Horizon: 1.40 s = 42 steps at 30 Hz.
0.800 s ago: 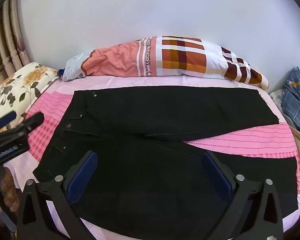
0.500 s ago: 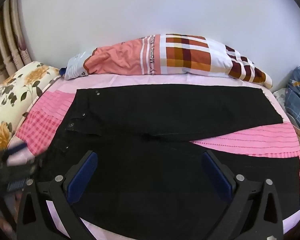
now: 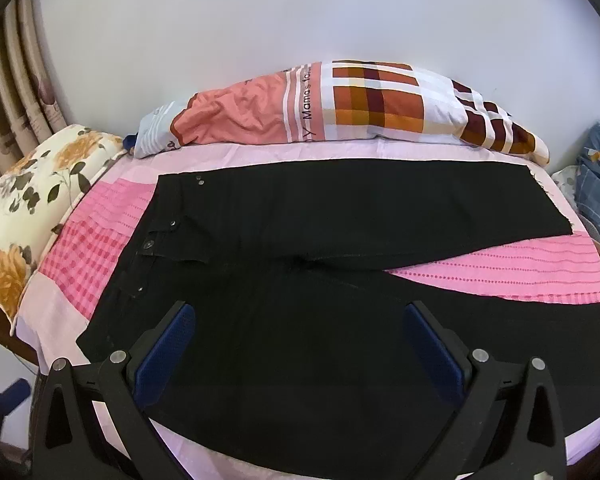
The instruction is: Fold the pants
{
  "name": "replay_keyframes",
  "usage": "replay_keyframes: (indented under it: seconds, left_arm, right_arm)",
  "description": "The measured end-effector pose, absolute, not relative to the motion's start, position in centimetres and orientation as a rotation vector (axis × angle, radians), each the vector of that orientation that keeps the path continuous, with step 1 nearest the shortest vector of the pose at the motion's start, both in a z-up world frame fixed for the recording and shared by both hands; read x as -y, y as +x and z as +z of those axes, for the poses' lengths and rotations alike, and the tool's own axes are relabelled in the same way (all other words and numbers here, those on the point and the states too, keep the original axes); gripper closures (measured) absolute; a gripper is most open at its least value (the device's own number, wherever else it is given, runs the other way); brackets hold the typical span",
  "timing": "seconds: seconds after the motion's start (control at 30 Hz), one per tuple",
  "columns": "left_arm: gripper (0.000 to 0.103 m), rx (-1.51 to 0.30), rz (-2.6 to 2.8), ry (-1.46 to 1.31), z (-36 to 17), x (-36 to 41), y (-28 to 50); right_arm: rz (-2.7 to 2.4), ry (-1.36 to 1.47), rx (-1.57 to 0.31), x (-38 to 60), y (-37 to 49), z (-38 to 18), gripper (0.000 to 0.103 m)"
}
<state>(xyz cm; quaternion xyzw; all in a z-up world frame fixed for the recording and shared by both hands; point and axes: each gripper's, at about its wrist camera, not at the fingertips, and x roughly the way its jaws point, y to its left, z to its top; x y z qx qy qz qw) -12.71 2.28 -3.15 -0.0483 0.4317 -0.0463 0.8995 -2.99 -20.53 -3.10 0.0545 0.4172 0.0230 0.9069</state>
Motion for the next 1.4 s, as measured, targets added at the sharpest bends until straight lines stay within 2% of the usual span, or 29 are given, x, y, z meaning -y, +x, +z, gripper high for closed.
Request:
replay_keyframes:
  seconds: [0.1, 0.27, 0.47, 0.63, 0.97, 1.23, 1.3, 1.37, 1.4]
  left_arm:
    - [0.000, -0.893, -0.172, -0.097, -2.9, -1.5, -13.0]
    - [0.000, -1.016, -0.334, -0.167, -4.5, -0.9, -11.1]
    - [0.000, -0.853, -0.201, 0.008, -1.7, -1.4, -7.5]
    - [0.000, -0.781, -0.095, -0.008, -1.1, -5.6, 0.5]
    - [0.001, -0.913, -0.223, -0.156, -5.9, -13.6, 19.2]
    - [0.001, -1.011, -0.377, -0.057, -8.9, -11.7, 26.8]
    - [0.009, -1.053, -0.395, -0.027, -10.2, -10.8, 28.2]
    - [0.044, -1.093, -0.390, 0.007, -11.5, -10.3, 29.6]
    - [0.044, -1.114, -0.398, 0.003, -12.0, -10.2, 30.1]
  right_arm:
    - [0.059, 0.116, -0.869, 20.4, -2.9, -3.2, 0.000]
    - [0.064, 0.104, -0.859, 20.3, -2.8, -2.8, 0.000]
    - [0.062, 0.115, -0.874, 20.6, -2.4, -3.3, 0.000]
    - [0.051, 0.108, -0.886, 21.2, -1.0, -3.5, 0.000]
    - [0.017, 0.107, -0.923, 22.1, 0.9, -4.6, 0.000]
    - [0.011, 0.099, -0.968, 21.7, 2.5, -6.4, 0.000]
    - [0.009, 0.097, -0.978, 21.6, 2.8, -6.6, 0.000]
    - [0.007, 0.098, -0.984, 21.6, 3.0, -6.8, 0.000]
    - [0.006, 0.098, -0.985, 21.6, 3.1, -6.8, 0.000]
